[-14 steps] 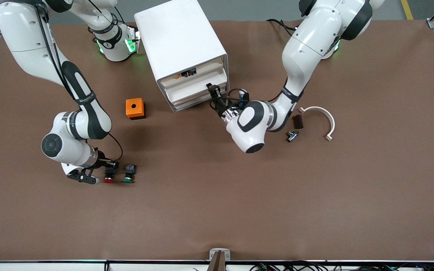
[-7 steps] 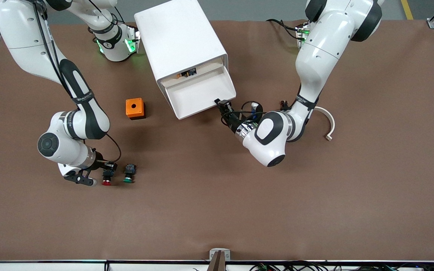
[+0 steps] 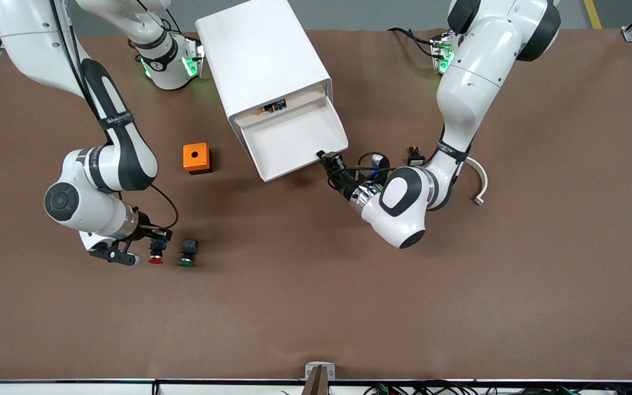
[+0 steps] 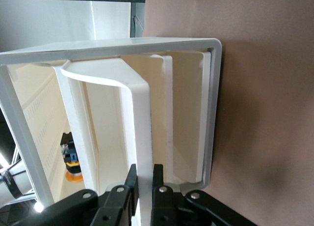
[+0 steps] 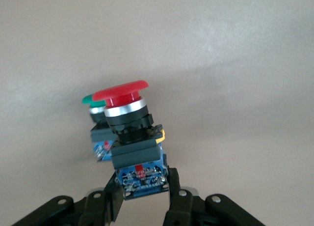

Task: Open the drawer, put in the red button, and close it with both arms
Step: 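Release the drawer and withdraw the left gripper while the right gripper raises the button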

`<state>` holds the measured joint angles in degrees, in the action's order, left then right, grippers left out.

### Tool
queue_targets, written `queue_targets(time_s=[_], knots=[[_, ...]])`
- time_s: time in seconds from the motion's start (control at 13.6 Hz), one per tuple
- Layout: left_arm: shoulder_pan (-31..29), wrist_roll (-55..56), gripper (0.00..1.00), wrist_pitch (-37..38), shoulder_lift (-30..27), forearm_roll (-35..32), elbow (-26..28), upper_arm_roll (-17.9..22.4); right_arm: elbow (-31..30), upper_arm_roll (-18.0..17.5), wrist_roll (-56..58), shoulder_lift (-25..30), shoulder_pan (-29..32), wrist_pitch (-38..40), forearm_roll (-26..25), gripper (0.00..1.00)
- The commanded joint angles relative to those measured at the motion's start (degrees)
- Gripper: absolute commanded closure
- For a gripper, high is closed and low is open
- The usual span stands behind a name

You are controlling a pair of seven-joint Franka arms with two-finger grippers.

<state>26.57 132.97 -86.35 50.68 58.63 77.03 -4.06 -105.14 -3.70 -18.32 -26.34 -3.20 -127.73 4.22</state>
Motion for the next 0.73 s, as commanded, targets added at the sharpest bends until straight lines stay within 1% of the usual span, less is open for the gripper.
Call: queue_targets(time_s=[0.0,0.07,0.15,0.22,0.29,0.44,0.66], knots=[[-0.73,-1.31,0.94,-0.83,0.21,0.96,-1.27,0.28,1.24,0.36,-2.25,2.78,-0.23,5.90,-0.44,1.00],[-0.99,-1.31,0.90,-0.83,0.21,0.96,-1.27,0.28,1.34,0.28,-2.86,3.31,-0.23,6.87,-0.44,1.00],[-1.25,-1.31,0.77,-1.09,0.12,0.96,-1.27,0.20,1.51,0.28,-4.00,3.92,-0.23,7.58,-0.44,1.00],[-1.26,-1.31,0.43,-1.10,0.04,0.96,-1.27,0.20,1.60,0.19,-4.88,4.36,-0.32,8.28,-0.44,1.00],[-1.17,-1.31,0.00,-1.18,-0.14,0.87,-1.27,0.28,2.12,0.10,-5.58,4.45,-0.40,9.25,-0.44,1.00],[-1.52,-1.13,0.01,-1.18,-0.40,0.87,-1.79,0.28,4.49,0.19,-7.86,4.45,-1.11,12.75,-0.44,1.00],[-5.46,-1.04,0.01,-0.57,-1.90,0.78,-2.32,0.11,6.87,0.19,-12.25,5.24,-2.07,17.24,-0.44,1.00]])
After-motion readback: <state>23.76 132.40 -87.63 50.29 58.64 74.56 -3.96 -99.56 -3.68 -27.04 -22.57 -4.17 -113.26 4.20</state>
